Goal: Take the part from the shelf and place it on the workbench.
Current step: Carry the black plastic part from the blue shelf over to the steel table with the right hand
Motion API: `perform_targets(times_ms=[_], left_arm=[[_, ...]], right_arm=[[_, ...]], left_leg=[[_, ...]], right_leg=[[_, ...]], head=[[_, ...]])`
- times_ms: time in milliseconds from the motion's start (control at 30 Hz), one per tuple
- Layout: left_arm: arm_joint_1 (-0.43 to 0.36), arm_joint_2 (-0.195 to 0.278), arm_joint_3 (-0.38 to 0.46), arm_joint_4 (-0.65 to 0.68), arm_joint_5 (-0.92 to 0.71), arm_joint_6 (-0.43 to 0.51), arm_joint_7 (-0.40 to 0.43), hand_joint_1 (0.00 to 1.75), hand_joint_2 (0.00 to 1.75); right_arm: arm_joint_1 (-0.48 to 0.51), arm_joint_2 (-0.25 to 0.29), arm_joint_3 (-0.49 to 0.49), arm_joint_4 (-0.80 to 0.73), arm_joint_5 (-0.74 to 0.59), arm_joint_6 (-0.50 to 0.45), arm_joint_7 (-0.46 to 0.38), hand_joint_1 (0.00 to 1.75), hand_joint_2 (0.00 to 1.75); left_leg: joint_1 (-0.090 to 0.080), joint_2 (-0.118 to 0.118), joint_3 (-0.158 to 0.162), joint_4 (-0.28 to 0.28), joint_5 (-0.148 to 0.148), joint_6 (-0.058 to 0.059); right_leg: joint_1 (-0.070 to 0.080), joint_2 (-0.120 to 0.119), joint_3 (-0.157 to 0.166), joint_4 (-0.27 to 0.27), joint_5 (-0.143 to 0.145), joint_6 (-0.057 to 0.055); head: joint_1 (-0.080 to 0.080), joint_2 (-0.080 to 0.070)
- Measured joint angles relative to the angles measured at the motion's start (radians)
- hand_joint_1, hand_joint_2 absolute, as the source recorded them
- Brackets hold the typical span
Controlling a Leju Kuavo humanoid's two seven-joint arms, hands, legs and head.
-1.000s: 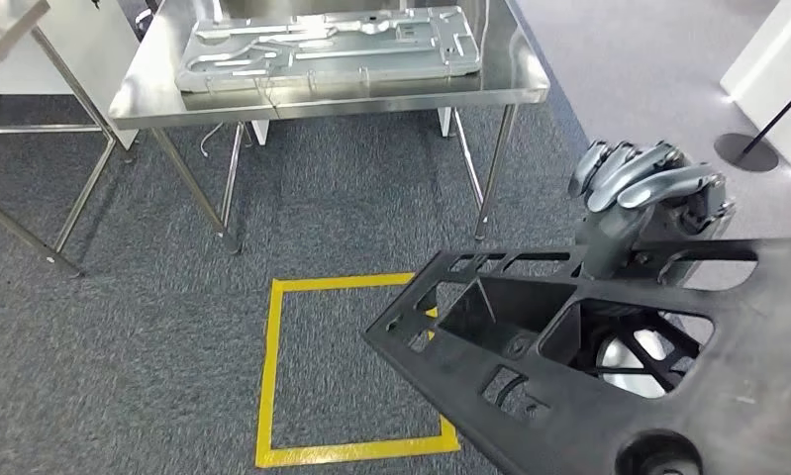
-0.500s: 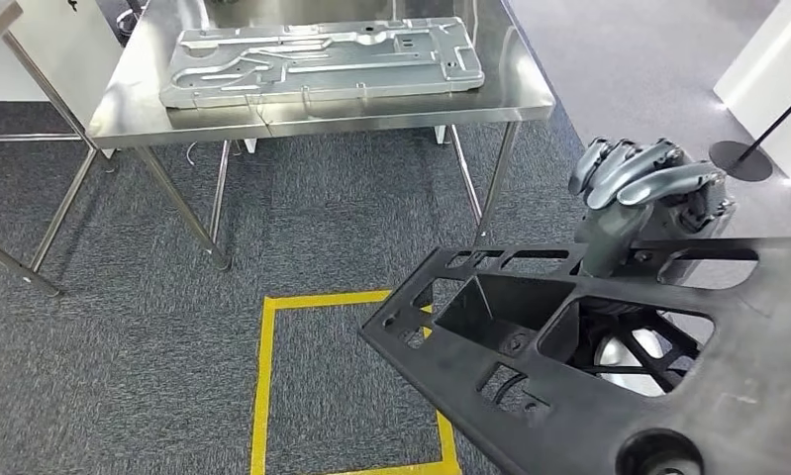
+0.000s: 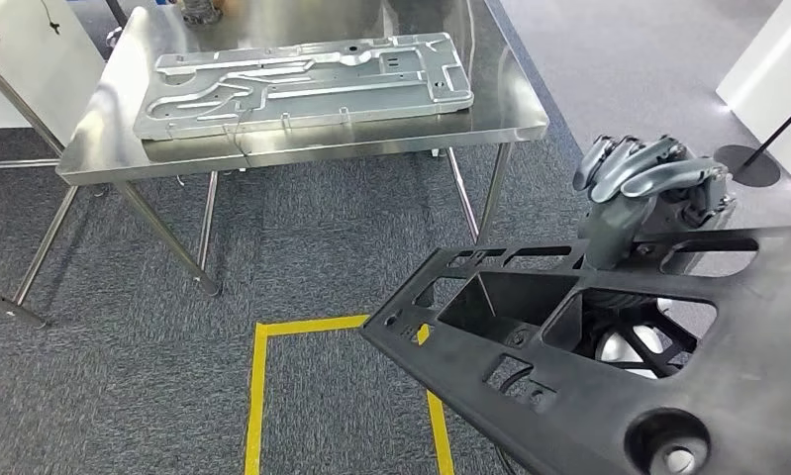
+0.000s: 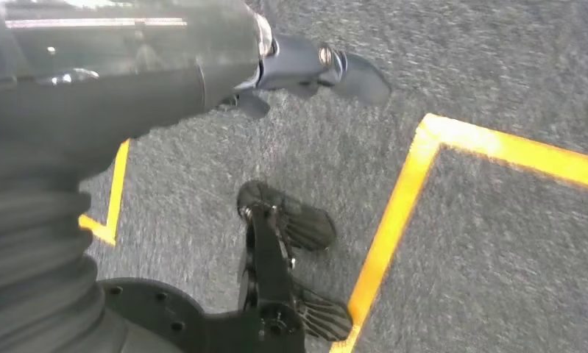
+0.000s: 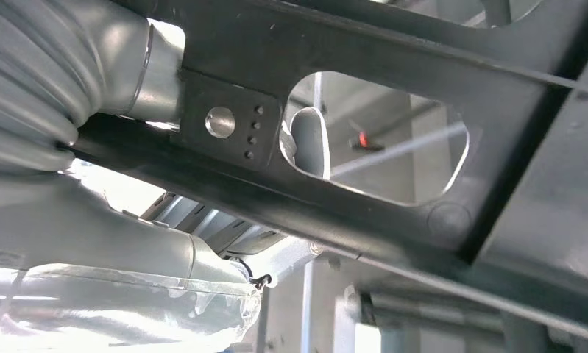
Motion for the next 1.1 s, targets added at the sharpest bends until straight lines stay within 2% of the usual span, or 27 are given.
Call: perform_targets(times_ms=[67,133,167,200,233,300,333,367,433,467,533,633,667,700,733,767,800,833,867,933,1000,1033,1100], left_arm=[[-0.003,-0.001,0.000,0.000,-0.001,-0.001,0.000,0.00,1.75],[-0.001,-0.002,0.000,0.000,-0.001,-0.002,0.000,0.00,1.75],[0.002,-0.001,0.000,0.000,-0.001,-0.003,0.000,0.00,1.75],[0.004,-0.001,0.000,0.000,-0.001,-0.004,0.000,0.00,1.75],[0.005,-0.001,0.000,0.000,-0.001,-0.004,0.000,0.00,1.75],[0.006,0.000,0.000,0.000,-0.001,-0.005,0.000,0.00,1.75],[0.007,0.001,0.000,0.000,-0.001,-0.004,0.000,0.00,1.75],[0.008,0.001,0.000,0.000,0.000,-0.003,0.000,0.00,1.75],[0.009,0.001,0.000,0.001,0.001,-0.002,-0.001,0.00,1.75],[0.009,0.001,0.000,0.001,0.001,-0.001,-0.001,0.00,1.75],[0.007,-0.001,0.000,0.001,0.001,-0.004,-0.002,0.00,1.75],[0.005,-0.001,0.000,0.001,0.000,-0.010,-0.004,0.00,1.75],[0.006,-0.001,0.000,0.001,-0.001,-0.011,-0.004,0.00,1.75],[0.008,-0.002,0.000,0.001,-0.001,-0.011,-0.004,0.00,1.75],[0.009,-0.002,0.000,0.001,-0.001,-0.011,-0.004,0.00,1.75],[0.010,-0.003,0.000,0.001,-0.001,-0.011,-0.004,0.00,1.75],[0.010,-0.004,0.000,0.001,0.000,-0.011,-0.004,0.00,1.75],[0.009,-0.005,0.000,0.001,0.001,-0.010,-0.003,0.00,1.75],[0.008,-0.005,0.000,0.001,0.002,-0.009,-0.002,0.00,1.75],[0.007,-0.006,0.000,0.001,0.004,-0.007,0.000,0.00,1.75],[0.005,-0.006,0.000,0.001,0.006,-0.007,0.000,0.00,1.75],[0.004,-0.007,0.000,0.001,0.007,-0.006,0.000,0.00,1.75],[0.002,-0.008,0.000,0.001,0.008,-0.006,0.000,0.00,1.75]], right_arm=[[0.001,0.000,-0.001,0.000,0.000,0.000,0.000,1.75,1.75],[0.002,0.000,-0.001,0.002,0.000,0.000,0.000,1.75,1.75],[0.004,0.000,-0.001,0.003,0.000,-0.001,0.000,1.75,1.75],[0.005,0.000,-0.001,0.004,0.000,-0.002,0.000,1.75,1.75],[0.007,0.000,-0.001,0.006,0.000,-0.002,0.000,1.75,1.75],[0.008,0.000,-0.001,0.010,0.000,-0.004,0.000,1.75,1.75],[0.009,0.001,-0.001,0.014,0.001,-0.006,0.000,1.75,1.75],[0.010,0.001,-0.002,0.017,0.001,-0.009,0.000,1.75,1.75],[0.009,0.001,-0.006,0.024,0.003,-0.014,0.001,1.75,1.75],[0.008,0.001,-0.010,0.027,0.004,-0.016,0.001,1.75,1.75],[0.004,0.001,-0.017,0.031,0.006,-0.017,0.002,1.75,1.75],[0.007,0.001,-0.022,0.039,0.009,-0.019,0.002,1.75,1.75],[0.011,0.001,-0.022,0.042,0.011,-0.020,0.002,1.75,1.75],[0.015,0.001,-0.023,0.045,0.013,-0.022,0.002,1.75,1.75],[0.018,0.001,-0.024,0.048,0.016,-0.024,0.002,1.75,1.75],[0.019,0.001,-0.025,0.050,0.020,-0.027,0.003,1.75,1.75],[0.019,0.001,-0.026,0.053,0.026,-0.030,0.006,1.75,1.75],[0.019,0.002,-0.026,0.056,0.031,-0.032,0.010,1.75,1.75],[0.018,0.004,-0.026,0.058,0.035,-0.033,0.015,1.75,1.75],[0.016,0.009,-0.027,0.063,0.041,-0.032,0.025,1.75,1.75],[0.012,0.014,-0.028,0.068,0.044,-0.029,0.031,1.75,1.75],[0.008,0.016,-0.028,0.071,0.045,-0.027,0.033,1.75,1.75],[0.003,0.020,-0.028,0.077,0.045,-0.023,0.033,1.75,1.75]], left_leg=[[0.002,0.000,-0.073,0.117,-0.019,-0.005],[0.002,0.000,-0.161,0.214,-0.075,-0.005],[0.001,0.000,-0.190,0.228,-0.095,-0.002],[-0.001,0.000,-0.204,0.213,-0.096,0.003],[-0.003,-0.001,-0.205,0.171,-0.072,0.010],[-0.014,-0.004,-0.187,0.055,0.029,0.031],[-0.019,-0.009,-0.178,0.014,0.057,0.040],[-0.023,-0.014,-0.171,-0.012,0.074,0.048],[-0.023,-0.024,-0.155,-0.027,0.077,0.055],[-0.021,-0.023,-0.143,-0.034,0.091,0.057],[-0.017,-0.021,-0.122,-0.040,0.100,0.063],[-0.015,-0.019,-0.111,-0.041,0.087,0.066],[-0.015,-0.019,-0.108,-0.040,0.082,0.065],[-0.014,-0.020,-0.102,-0.040,0.076,0.064],[-0.013,-0.020,-0.094,-0.040,0.069,0.062],[-0.013,-0.021,-0.085,-0.040,0.062,0.059],[-0.013,-0.021,-0.077,-0.040,0.055,0.055],[-0.013,-0.021,-0.071,-0.041,0.049,0.050],[-0.013,-0.021,-0.067,-0.043,0.043,0.044],[-0.014,-0.020,-0.058,-0.042,0.040,0.031],[-0.013,-0.018,-0.061,-0.012,0.040,0.020],[-0.012,-0.017,-0.081,0.026,0.035,0.015],[-0.009,-0.015,-0.157,0.144,0.005,0.008]], right_leg=[[0.001,0.001,0.025,-0.005,-0.016,-0.010],[0.005,0.004,0.047,-0.005,-0.034,-0.015],[0.007,0.007,0.060,-0.005,-0.045,-0.016],[0.010,0.009,0.074,-0.005,-0.055,-0.016],[0.012,0.010,0.089,-0.006,-0.066,-0.016],[0.018,0.011,0.116,-0.006,-0.086,-0.014],[0.020,0.014,0.125,-0.006,-0.096,-0.011],[0.021,0.016,0.133,-0.004,-0.102,-0.006],[0.022,0.021,0.139,0.012,-0.102,0.007],[0.022,0.020,0.141,0.027,-0.102,0.013],[0.020,0.014,0.118,0.086,-0.132,0.027],[0.010,0.010,0.011,0.239,-0.207,0.040],[0.007,0.009,-0.018,0.266,-0.211,0.043],[0.004,0.009,-0.031,0.260,-0.193,0.044],[0.002,0.008,-0.027,0.219,-0.154,0.045],[0.001,0.006,-0.012,0.154,-0.102,0.044],[0.002,0.004,0.004,0.093,-0.067,0.042],[0.005,0.002,0.018,0.046,-0.048,0.036],[0.008,0.000,0.026,0.019,-0.041,0.030],[0.011,0.000,0.036,0.008,-0.049,0.015],[0.007,0.000,0.057,-0.002,-0.050,0.002],[0.005,-0.001,0.067,-0.006,-0.054,-0.003],[0.004,-0.002,0.085,-0.011,-0.065,-0.010]], head=[[0.000,0.000],[0.000,0.000],[0.000,0.000],[0.000,0.000],[0.000,0.000],[0.000,0.000],[0.000,0.000],[0.000,0.000],[0.000,0.000],[0.000,0.000],[0.000,0.000],[0.000,0.000],[0.000,0.000],[0.000,0.000],[0.000,0.000],[0.000,0.000],[0.000,0.000],[0.000,0.000],[0.000,0.000],[0.000,0.000],[0.000,0.000],[0.000,0.000],[0.000,0.000]])
